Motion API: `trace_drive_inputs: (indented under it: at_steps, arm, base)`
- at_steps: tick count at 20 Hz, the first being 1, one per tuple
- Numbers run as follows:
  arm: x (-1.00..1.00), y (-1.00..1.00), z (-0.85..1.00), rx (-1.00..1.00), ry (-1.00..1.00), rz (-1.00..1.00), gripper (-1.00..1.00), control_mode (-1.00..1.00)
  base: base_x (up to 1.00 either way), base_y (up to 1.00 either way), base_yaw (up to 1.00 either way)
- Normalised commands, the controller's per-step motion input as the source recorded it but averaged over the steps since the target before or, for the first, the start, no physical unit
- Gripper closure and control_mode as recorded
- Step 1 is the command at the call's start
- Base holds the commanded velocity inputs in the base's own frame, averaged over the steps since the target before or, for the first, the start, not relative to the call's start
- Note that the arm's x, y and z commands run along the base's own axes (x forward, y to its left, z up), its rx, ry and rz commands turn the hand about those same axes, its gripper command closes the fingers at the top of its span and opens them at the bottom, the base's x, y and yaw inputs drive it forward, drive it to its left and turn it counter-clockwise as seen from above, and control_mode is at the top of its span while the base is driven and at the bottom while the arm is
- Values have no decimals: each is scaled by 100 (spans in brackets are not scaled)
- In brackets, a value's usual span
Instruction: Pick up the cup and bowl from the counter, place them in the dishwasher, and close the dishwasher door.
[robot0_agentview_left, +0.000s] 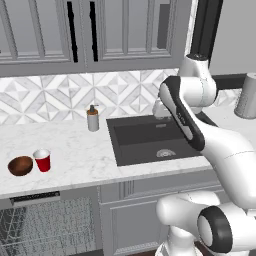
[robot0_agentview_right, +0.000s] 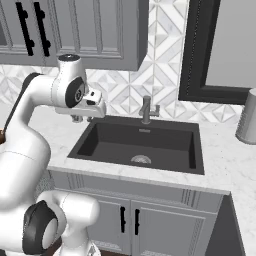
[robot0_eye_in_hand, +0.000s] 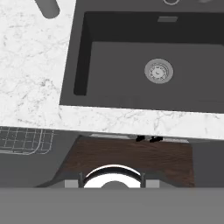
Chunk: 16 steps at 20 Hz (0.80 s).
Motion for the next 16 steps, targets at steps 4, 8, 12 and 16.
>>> trace_drive_inputs:
  at_steps: [4,8,12,16]
  arm:
    - [-40,9,0,0,-4,1,-100,-100]
    - [-84,38,0,0,-8,0,-100,-100]
    - [-76,33,-4,1,-2,0,-100,-100]
    - [-69,21,-7,3,0,0,-100,-100]
  base:
    - [0,0,0]
    - [0,0,0]
    - [0,0,0]
    - [0,0,0]
